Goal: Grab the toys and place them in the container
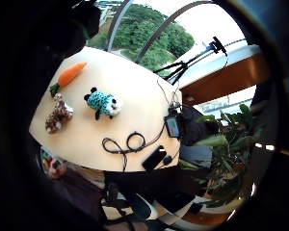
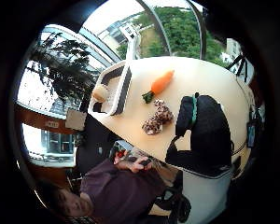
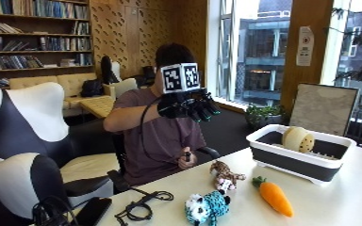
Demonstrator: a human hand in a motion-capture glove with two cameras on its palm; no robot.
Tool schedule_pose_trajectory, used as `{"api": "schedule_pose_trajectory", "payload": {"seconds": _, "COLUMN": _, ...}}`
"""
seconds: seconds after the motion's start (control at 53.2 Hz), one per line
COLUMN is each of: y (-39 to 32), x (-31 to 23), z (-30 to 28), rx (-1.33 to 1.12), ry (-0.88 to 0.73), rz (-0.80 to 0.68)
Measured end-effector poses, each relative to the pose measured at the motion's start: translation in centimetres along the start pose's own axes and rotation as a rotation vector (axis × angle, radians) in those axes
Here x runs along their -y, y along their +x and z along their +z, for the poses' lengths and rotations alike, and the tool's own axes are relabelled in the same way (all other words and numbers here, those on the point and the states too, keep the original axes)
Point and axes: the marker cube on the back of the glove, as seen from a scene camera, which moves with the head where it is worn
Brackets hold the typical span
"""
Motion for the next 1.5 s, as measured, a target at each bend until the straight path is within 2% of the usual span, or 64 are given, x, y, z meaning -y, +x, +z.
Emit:
{"api": "schedule_pose_trajectory", "payload": {"seconds": 0.376, "y": 1.4, "x": 0.7, "z": -0.3, "rx": -0.106, "ry": -0.07, "rz": 0.043}}
{"api": "schedule_pose_trajectory", "payload": {"seconds": 0.564, "y": 3.9, "x": 2.5, "z": 1.4, "rx": -0.035, "ry": -0.207, "rz": 0.12}}
{"api": "schedule_pose_trajectory", "payload": {"seconds": 0.752, "y": 6.2, "x": 4.6, "z": 6.6, "rx": 0.034, "ry": -0.326, "rz": 0.182}}
{"api": "schedule_pose_trajectory", "payload": {"seconds": 0.996, "y": 6.3, "x": 4.5, "z": 18.2, "rx": 0.052, "ry": -0.608, "rz": 0.197}}
{"api": "schedule_pose_trajectory", "payload": {"seconds": 1.09, "y": 6.1, "x": 3.9, "z": 22.6, "rx": 0.041, "ry": -0.664, "rz": 0.211}}
{"api": "schedule_pose_trajectory", "payload": {"seconds": 1.221, "y": 6.2, "x": 3.8, "z": 25.3, "rx": -0.04, "ry": -0.551, "rz": 0.237}}
{"api": "schedule_pose_trajectory", "payload": {"seconds": 1.39, "y": 6.7, "x": 4.2, "z": 26.4, "rx": 0.005, "ry": -0.181, "rz": 0.238}}
{"api": "schedule_pose_trajectory", "payload": {"seconds": 1.503, "y": 6.9, "x": 4.9, "z": 25.7, "rx": 0.055, "ry": -0.157, "rz": 0.239}}
